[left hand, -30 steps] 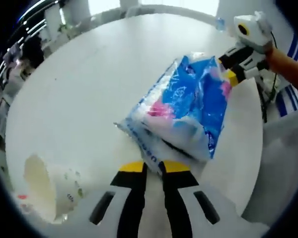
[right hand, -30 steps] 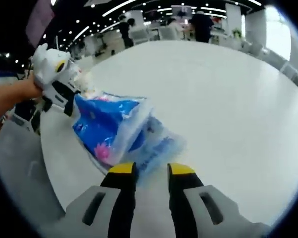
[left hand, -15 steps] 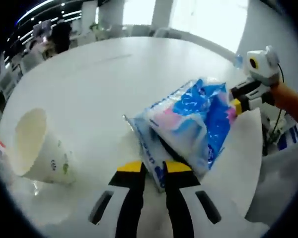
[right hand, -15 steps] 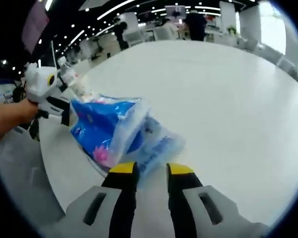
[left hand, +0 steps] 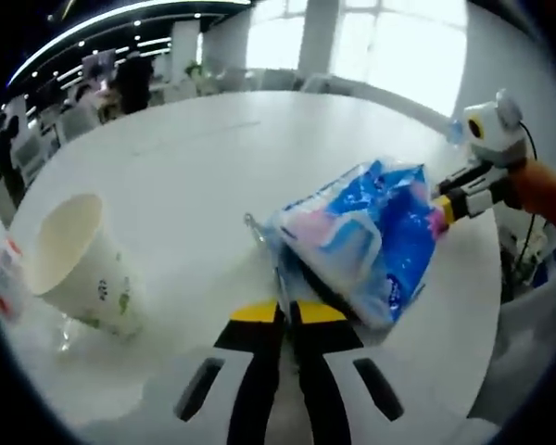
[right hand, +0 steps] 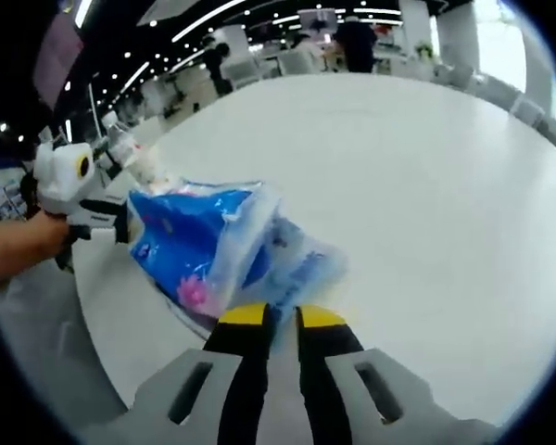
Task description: Arrange the tabletop items into an orderly group along one side of the table until the central work area is clear of visible clutter.
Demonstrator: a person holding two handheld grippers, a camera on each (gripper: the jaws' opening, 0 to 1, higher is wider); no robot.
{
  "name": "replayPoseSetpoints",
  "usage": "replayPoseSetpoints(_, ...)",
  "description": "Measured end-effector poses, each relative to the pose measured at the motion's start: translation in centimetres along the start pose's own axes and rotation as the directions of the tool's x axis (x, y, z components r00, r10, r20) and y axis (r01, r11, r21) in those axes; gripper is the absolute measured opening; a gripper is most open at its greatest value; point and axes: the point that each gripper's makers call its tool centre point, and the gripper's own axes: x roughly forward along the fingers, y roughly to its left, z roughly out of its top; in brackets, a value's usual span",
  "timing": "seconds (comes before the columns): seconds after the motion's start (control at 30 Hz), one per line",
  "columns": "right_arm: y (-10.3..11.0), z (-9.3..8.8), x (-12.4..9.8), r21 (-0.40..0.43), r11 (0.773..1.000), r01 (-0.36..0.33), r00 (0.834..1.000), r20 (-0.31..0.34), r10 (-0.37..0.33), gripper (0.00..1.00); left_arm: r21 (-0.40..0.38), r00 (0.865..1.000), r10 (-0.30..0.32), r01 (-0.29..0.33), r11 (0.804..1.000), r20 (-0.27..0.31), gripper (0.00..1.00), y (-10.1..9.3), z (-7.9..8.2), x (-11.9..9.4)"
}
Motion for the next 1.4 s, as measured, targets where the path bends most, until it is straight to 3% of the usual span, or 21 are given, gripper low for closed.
replayPoseSetpoints(0.2, 0.1, 0.8, -0.2, -0.015, 1.000, 0.003, 1.000, 0.029, -0.002, 0.02, 0.010, 1.000, 0.006, -0.006, 1.000, 0.027, 0.00, -0.4, 0.4, -0.1)
replayPoseSetpoints(0.53, 0.1, 1.9, -0.6, -0.034, 0.999, 0.001, 0.998, 0.058, 0.001, 0.01, 0.013, 0.999, 0.019, -0.019, 1.000, 0.051, 0.00, -0.2, 1.2, -0.3)
replayPoseSetpoints(0.9, 0.1, 5.9, 0.2, -0.062, 0.998, -0.004, 0.994, 0.110, 0.011, 0.01, -0.033, 0.991, 0.076, -0.073, 0.997, 0.112, 0.00, 2.1, 3.5, -0.8)
replayPoseSetpoints(1.1, 0.0, 7.1, 1.7, -0.077, 0.997, -0.015, 0.994, 0.109, 0.023, 0.01, -0.064, 0.988, 0.115, -0.108, 0.992, 0.106, 0.00, 3.5, 3.7, -0.6)
replayPoseSetpoints(1.4, -0.3, 7.1, 3.6, -0.059, 0.998, -0.031, 0.995, 0.088, 0.036, 0.01, -0.070, 0.985, 0.158, -0.153, 0.986, 0.069, 0.00, 4.6, 3.0, 0.5)
